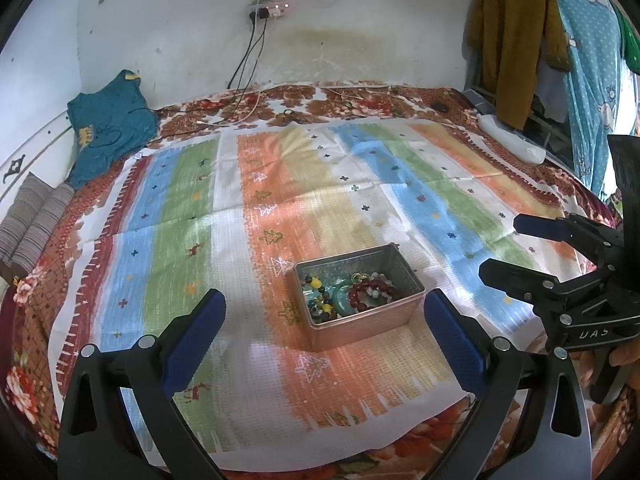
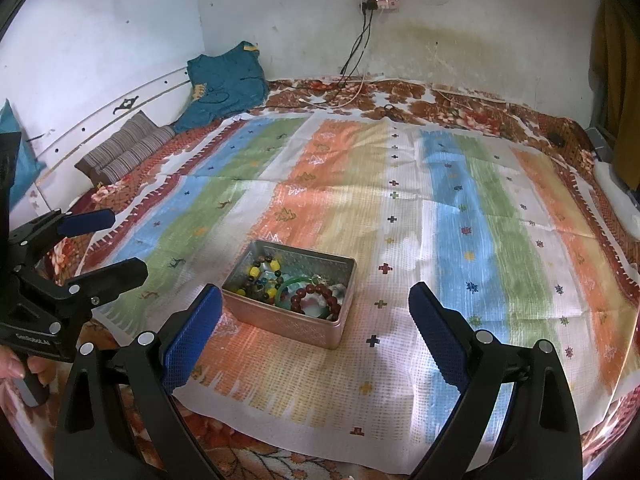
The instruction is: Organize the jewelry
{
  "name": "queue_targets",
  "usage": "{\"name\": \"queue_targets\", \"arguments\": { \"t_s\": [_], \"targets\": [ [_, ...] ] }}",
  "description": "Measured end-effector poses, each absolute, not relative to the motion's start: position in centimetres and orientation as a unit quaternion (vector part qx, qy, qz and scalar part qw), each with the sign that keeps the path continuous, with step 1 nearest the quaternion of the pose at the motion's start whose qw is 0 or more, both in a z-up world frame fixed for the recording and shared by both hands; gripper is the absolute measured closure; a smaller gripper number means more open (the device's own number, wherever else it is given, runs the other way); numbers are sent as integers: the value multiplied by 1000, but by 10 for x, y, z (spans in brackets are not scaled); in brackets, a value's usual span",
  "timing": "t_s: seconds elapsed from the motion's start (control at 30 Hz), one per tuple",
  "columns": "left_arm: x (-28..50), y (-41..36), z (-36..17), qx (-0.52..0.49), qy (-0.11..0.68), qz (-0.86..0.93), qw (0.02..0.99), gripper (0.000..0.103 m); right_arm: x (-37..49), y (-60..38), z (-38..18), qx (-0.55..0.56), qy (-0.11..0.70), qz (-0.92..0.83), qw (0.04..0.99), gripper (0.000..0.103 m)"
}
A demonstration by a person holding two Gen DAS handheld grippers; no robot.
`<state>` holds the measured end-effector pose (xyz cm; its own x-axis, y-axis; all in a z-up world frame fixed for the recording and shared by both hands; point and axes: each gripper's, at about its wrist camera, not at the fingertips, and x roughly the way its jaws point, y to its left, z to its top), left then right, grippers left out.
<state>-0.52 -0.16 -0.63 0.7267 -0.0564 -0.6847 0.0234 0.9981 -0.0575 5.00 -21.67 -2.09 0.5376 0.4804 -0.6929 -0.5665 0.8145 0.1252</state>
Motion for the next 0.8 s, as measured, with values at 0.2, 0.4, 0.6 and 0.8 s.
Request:
{"name": "queue_targets", "arguments": {
  "t_s": [0.2, 0.4, 0.6, 0.8],
  "targets": [
    [-6, -2, -6, -22, 369, -22, 929, 6, 50, -217, -21, -57, 377, 299, 875, 8],
    [-5, -2, -6, -23, 368, -22, 929, 6, 50, -217, -21, -57, 376, 299, 875, 8],
    [-6, -3, -6, -22, 368, -22, 929, 6, 51, -217, -20, -57, 372, 300, 877, 8],
    [-6, -3, -7, -22, 367, -22, 930, 6, 46, -218, -19, -56, 366, 299, 879, 5]
  ]
}}
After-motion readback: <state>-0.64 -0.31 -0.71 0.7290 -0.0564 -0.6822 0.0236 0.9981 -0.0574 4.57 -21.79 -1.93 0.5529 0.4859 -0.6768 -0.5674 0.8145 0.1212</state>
